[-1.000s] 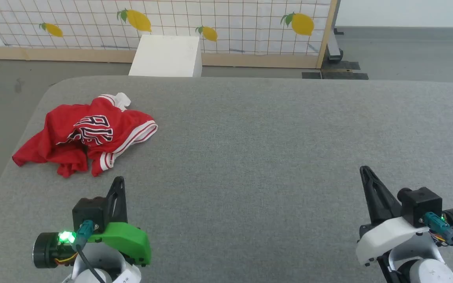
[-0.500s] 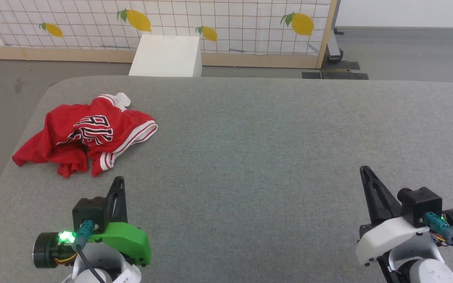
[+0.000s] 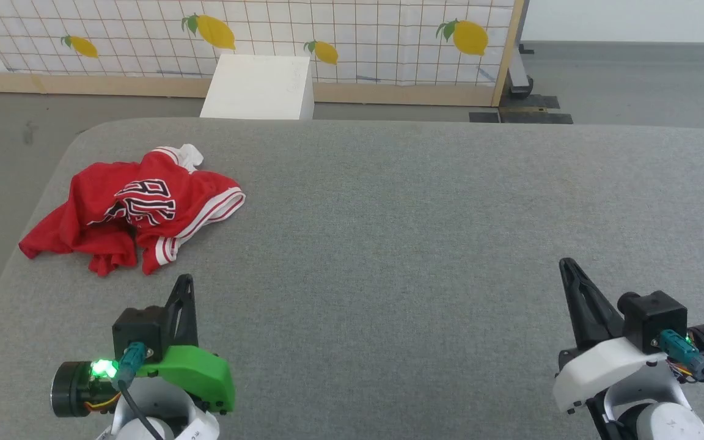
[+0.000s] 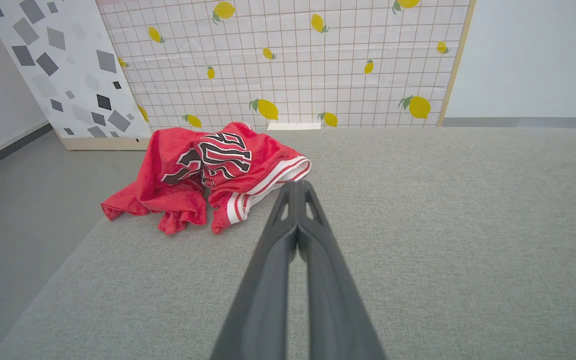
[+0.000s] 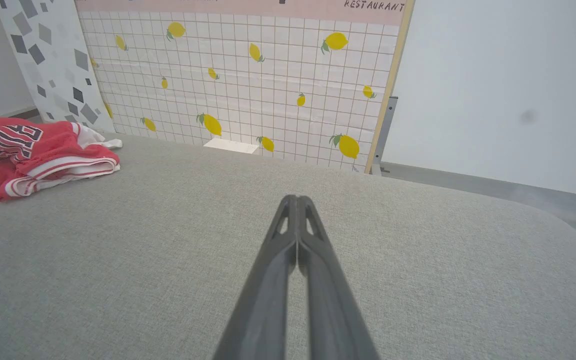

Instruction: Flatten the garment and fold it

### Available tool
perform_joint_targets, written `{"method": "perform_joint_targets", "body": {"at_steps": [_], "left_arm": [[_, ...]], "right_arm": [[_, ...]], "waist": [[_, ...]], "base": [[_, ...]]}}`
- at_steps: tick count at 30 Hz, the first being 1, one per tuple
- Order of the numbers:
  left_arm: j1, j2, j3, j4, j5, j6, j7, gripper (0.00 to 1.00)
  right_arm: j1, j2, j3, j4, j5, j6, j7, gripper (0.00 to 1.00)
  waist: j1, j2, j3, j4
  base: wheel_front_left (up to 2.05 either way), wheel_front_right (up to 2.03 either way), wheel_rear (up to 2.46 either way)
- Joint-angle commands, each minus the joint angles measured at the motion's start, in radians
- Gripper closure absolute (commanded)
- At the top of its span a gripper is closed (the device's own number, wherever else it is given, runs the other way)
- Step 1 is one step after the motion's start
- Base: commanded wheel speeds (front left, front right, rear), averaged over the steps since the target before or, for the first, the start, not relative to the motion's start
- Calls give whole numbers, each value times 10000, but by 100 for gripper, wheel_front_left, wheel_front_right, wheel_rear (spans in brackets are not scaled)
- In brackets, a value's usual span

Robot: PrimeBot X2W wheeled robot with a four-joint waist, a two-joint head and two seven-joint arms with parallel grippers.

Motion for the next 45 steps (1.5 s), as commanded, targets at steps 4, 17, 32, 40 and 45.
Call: {"method": "perform_joint_targets", "body": {"at_steps": [4,17,32,40,45], "left_arm": [[-1,0,-2,4,-6,0,0,0],[-85,-3,-217,338,-266,33,-237,0],[-219,-7,-433,750,-498,84,-545,0],[-287,-9,-531,949,-587,108,-708,0],[-339,-8,-595,1077,-617,123,-814,0]], "right_arm": [[-1,-2,0,2,3,0,0,0],[35,-2,-138,198,325,-1,-241,0],[72,2,-440,363,591,-3,-548,0],[98,4,-597,446,735,-4,-712,0],[116,5,-676,489,809,-5,-818,0]], "waist": [[0,-1,0,0],[0,-1,8,-3],[0,-1,22,-14],[0,-1,29,-26],[0,-1,30,-28]], "base": [[0,0,0],[0,0,0],[0,0,0],[0,0,0],[0,0,0]]}}
